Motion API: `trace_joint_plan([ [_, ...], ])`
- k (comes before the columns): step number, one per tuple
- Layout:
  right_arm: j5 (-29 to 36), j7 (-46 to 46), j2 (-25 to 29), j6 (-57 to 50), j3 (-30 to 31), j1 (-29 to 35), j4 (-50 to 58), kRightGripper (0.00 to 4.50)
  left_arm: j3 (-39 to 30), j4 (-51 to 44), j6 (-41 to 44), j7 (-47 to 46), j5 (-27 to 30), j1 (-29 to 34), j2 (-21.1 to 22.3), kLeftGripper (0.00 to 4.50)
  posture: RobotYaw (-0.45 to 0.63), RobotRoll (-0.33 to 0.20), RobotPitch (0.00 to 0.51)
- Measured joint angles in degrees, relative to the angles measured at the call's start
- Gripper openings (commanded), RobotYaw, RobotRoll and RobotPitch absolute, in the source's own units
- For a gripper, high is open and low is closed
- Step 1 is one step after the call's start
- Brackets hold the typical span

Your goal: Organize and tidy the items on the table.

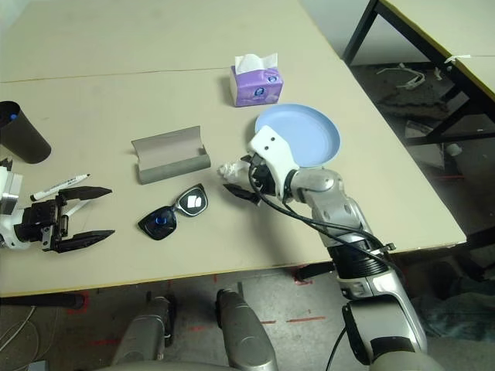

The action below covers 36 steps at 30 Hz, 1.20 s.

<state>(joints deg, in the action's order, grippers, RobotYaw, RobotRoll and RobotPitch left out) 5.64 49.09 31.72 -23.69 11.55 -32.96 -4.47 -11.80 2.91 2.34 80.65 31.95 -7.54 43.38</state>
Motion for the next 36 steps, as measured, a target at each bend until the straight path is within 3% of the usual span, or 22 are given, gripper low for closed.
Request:
trace_joint_plan([
  [2, -0.26, 0.08, -0.02, 0.07, 0.05, -0.23, -0.74, 4.46, 0.0, -0.04, -0.01, -0.19, -0.01, 0.16, -0.04, 4.5, -0.17, 0.0, 0.236],
  [5, -0.43, 0.54, -0.11, -0.14, 0.1, -0.66, -0.92, 3.88, 0.0, -0.41, -0.07, -0.45, -0.02, 0.49, -0.12, 4.5, -0.18, 0.0, 0.238],
  [15, -0.42, 2.06, 0.05, -3.05, 0.12, -0.7, -0.16, 0.16, 0.29, -0.75, -0.4, -1.6, -0.05, 0.66, -1.54, 4.5, -0.18, 0.0, 0.236],
  [16, -0.42, 2.09, 0.1, -3.25, 0.12, -0.7, 0.01, 0.04, 0.42, -0.75, -0.4, -1.66, -0.06, 0.64, -1.65, 4.5, -0.19, 0.0, 0.236],
  [26, 1.21, 1.69, -0.13, -5.99, -1.52, -1.17, 0.82, 0.04, 1.46, -0.62, -1.02, -1.85, -0.19, -0.18, -2.04, 4.5, -0.2, 0.0, 0.235],
  [36, 7.73, -0.98, -1.19, -13.14, -9.2, -10.82, 1.97, 0.04, 2.0, 0.61, -1.65, -1.65, -0.39, -1.01, -2.3, 4.5, -0.22, 0.0, 0.232],
])
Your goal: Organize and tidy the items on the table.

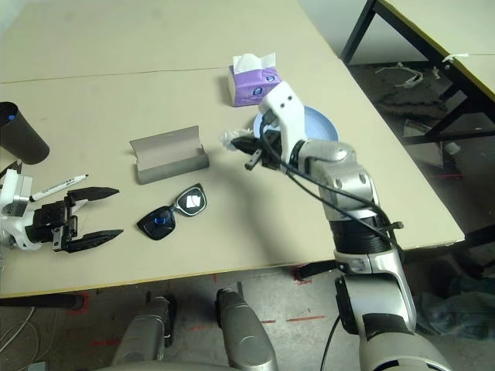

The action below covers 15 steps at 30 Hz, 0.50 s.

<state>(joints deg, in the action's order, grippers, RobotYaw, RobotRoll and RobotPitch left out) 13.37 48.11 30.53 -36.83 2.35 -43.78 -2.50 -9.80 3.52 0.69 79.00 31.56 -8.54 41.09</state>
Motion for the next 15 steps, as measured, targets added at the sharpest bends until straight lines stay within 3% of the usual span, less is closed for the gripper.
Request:
trace_joint_plan([
  [3, -1.12, -1.36, 0.87, 1.2, -0.19, -1.14, -1.9, 0.04, 0.21, 0.05, -0.15, -0.01, 0.0, -0.08, -0.35, 4.5, -0.22, 0.0, 0.231],
  [7, -10.84, -5.11, 7.18, 8.32, 3.92, -1.75, -10.84, 0.04, 0.58, 0.12, -0.2, -0.07, -0.01, -0.17, -0.55, 4.5, -0.21, 0.0, 0.232],
  [12, -14.7, -9.14, 7.78, 11.57, 3.84, -5.27, -17.95, 0.04, 0.79, 0.14, -0.29, -0.33, -0.01, -0.12, -0.6, 4.5, -0.21, 0.0, 0.236],
  [15, -13.78, -8.56, 6.3, 10.97, 3.01, -5.69, -17.34, 0.67, 0.79, 0.14, -0.3, -0.58, -0.01, 0.02, -0.61, 4.5, -0.21, 0.0, 0.236],
])
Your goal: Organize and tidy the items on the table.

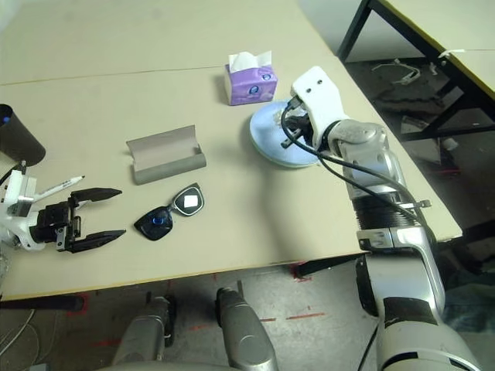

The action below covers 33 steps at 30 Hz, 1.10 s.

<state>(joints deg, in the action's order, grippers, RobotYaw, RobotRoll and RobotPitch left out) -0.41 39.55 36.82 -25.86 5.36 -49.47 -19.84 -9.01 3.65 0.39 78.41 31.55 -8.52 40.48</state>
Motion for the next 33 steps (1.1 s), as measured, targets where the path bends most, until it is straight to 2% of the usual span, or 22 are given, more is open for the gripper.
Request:
trace_joint_plan([
  [7, 3.29, 2.82, -1.22, -5.98, -0.99, 0.14, 5.28, 3.12, 0.0, 0.01, -0.03, -0.11, -0.01, -0.01, 0.01, 4.5, -0.21, 0.0, 0.236],
  [10, 5.67, 5.84, 1.14, -10.73, -1.97, 0.18, 8.73, 4.26, 0.0, 0.06, -0.04, -0.11, -0.01, -0.04, 0.03, 4.5, -0.21, 0.0, 0.236],
  [11, 7.27, 8.47, 3.26, -13.48, -1.96, 0.46, 10.71, 4.49, -0.03, 0.09, -0.05, -0.04, 0.0, -0.02, 0.13, 4.5, -0.21, 0.0, 0.235],
  [13, 10.03, 12.78, 6.24, -17.82, -1.98, 1.21, 14.46, 4.49, -0.06, 0.24, -0.06, 0.01, 0.01, -0.04, 0.34, 4.5, -0.22, 0.0, 0.237],
  [16, 16.4, 22.77, 13.37, -23.72, 0.28, 6.05, 26.06, 4.49, -0.16, 0.33, -0.03, 0.83, 0.07, 0.51, 1.55, 4.5, -0.22, 0.0, 0.241],
  [18, 18.81, 27.14, 15.5, -25.33, 2.84, 7.2, 32.18, 4.49, -0.35, 0.44, -0.03, 1.5, 0.15, 0.75, 2.12, 4.5, -0.23, 0.0, 0.242],
  [20, 18.42, 29.16, 15.9, -23.92, 6.72, 6.93, 37.28, 4.49, -0.41, 0.47, -0.02, 2.39, 0.3, 1.23, 3.07, 4.5, -0.24, 0.0, 0.24],
  [24, 15.54, 30.12, 10.84, -19.04, 15.48, 2.83, 42.76, 4.49, -1.46, 0.66, 0.0, 4.14, 0.52, 2.57, 4.95, 4.5, -0.23, 0.0, 0.237],
  [28, 9.1, 28.79, 2.33, -11.69, 23.23, -3.73, 40.37, 4.49, -2.93, 0.52, 0.01, 5.58, 0.8, 4.94, 6.87, 4.5, -0.21, 0.0, 0.233],
  [33, 2.44, 28.23, -4.32, -3.8, 29.26, -5.73, 34.67, 4.49, -6.78, -1.75, 0.05, 5.25, 1.81, 10.4, 7.94, 4.5, -0.17, 0.0, 0.234],
])
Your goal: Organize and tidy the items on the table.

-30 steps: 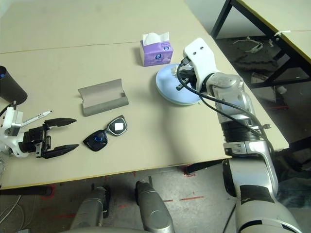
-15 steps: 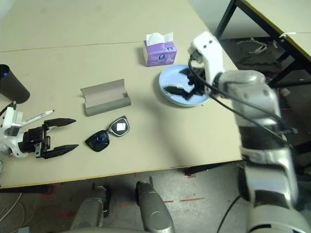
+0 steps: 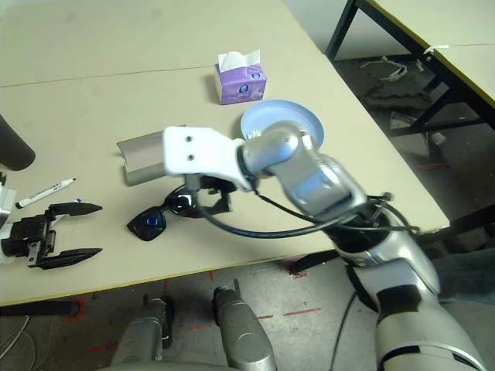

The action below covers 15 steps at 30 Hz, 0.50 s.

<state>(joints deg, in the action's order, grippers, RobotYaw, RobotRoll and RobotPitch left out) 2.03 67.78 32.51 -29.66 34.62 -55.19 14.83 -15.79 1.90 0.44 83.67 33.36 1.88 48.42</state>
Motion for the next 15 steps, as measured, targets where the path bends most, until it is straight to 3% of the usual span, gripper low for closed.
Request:
trace_joint_plan([
  [8, -8.59, 0.16, -5.43, 15.47, 5.1, -0.51, -11.01, 4.49, -3.72, -6.16, 0.97, -4.2, 1.03, 6.43, -0.58, 4.5, -0.12, 0.0, 0.233],
  [15, -12.77, 1.7, -8.07, 24.55, 5.25, -0.74, -19.19, 4.49, -4.35, -8.96, 1.2, -6.68, 1.15, 8.62, -2.01, 4.5, -0.1, 0.0, 0.231],
])
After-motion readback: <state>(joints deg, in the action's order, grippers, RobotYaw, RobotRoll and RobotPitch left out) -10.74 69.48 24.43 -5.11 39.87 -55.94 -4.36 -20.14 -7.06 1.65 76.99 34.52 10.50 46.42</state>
